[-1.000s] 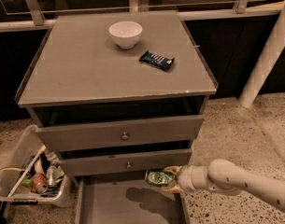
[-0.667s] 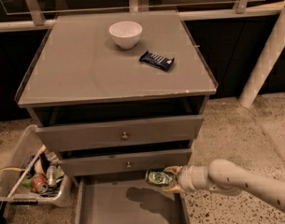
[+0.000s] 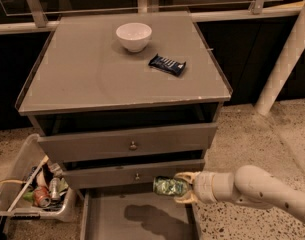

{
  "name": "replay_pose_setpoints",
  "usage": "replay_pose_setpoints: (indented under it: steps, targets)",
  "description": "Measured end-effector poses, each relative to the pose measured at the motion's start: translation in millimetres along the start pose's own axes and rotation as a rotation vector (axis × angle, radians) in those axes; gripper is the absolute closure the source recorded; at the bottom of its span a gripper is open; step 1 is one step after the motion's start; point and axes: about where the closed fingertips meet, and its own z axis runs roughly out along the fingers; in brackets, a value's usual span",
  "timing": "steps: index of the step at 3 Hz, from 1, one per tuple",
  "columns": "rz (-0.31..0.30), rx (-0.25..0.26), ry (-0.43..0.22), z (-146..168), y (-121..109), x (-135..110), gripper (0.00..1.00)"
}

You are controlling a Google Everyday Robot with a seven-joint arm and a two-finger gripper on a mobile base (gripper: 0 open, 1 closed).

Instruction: Pick green can from bottom drawer and place on counter

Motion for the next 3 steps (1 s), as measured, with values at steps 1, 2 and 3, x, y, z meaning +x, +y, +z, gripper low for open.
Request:
replay_pose_setpoints:
  steps: [1,2,3]
  targets:
    - [-0.104,0.026,-0.021,-38.7,-18.0,-50.3,1.00]
    - [-0.155,0.026,-0.036,-75.3,-43.5,-92.4,1.00]
    - [-0.183,-0.009,-0.021,-106.0,-65.4,-133.3,1.00]
